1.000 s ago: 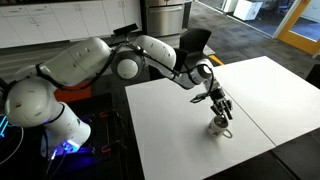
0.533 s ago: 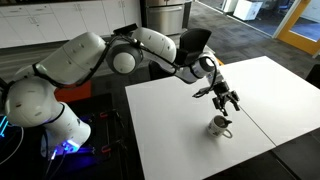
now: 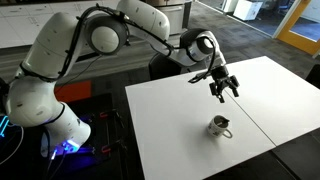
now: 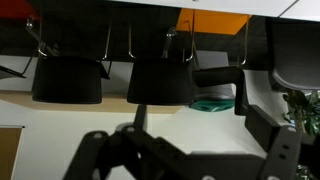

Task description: Place the black marker inside the mug

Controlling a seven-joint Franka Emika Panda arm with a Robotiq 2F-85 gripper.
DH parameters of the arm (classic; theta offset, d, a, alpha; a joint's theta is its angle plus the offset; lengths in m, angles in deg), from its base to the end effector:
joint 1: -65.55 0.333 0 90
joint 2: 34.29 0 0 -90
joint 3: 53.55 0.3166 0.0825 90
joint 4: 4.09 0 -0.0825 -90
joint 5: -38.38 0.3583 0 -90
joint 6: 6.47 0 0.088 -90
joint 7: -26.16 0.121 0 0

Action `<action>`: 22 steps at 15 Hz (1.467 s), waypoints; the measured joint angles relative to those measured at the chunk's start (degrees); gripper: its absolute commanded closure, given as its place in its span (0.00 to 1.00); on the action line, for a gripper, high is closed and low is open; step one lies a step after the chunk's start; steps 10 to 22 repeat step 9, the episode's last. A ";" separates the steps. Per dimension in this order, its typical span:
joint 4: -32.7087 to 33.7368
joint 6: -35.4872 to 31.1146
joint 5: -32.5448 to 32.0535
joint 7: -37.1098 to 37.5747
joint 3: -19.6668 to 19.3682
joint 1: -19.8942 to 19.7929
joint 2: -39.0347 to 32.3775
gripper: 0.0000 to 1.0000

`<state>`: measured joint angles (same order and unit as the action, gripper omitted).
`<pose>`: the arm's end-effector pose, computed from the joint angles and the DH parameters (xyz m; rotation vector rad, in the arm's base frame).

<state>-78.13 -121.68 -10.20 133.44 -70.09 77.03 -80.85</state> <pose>0.7267 -0.0631 0.2991 1.7464 -1.5554 0.8899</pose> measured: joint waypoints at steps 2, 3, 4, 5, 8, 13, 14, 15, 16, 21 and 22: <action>-4.53 -0.08 -0.84 0.02 1.35 0.21 4.65 0.00; -6.89 -0.35 -1.37 0.03 2.02 0.26 6.92 0.00; -9.29 -0.90 -2.14 0.24 2.66 0.25 9.13 0.00; -11.89 -1.81 -2.92 0.96 3.27 0.23 11.39 0.00; -12.80 -1.79 -3.14 1.10 4.34 -0.35 12.43 0.00; -12.62 -1.79 -3.14 1.10 4.39 -0.48 12.00 0.00; -12.62 -1.79 -3.14 1.10 4.39 -0.48 12.00 0.00; -12.62 -1.79 -3.14 1.10 4.39 -0.48 12.00 0.00; -12.62 -1.79 -3.14 1.10 4.39 -0.48 12.00 0.00; -12.62 -1.79 -3.14 1.10 4.39 -0.48 12.00 0.00; -12.62 -1.79 -3.14 1.10 4.39 -0.48 12.00 0.00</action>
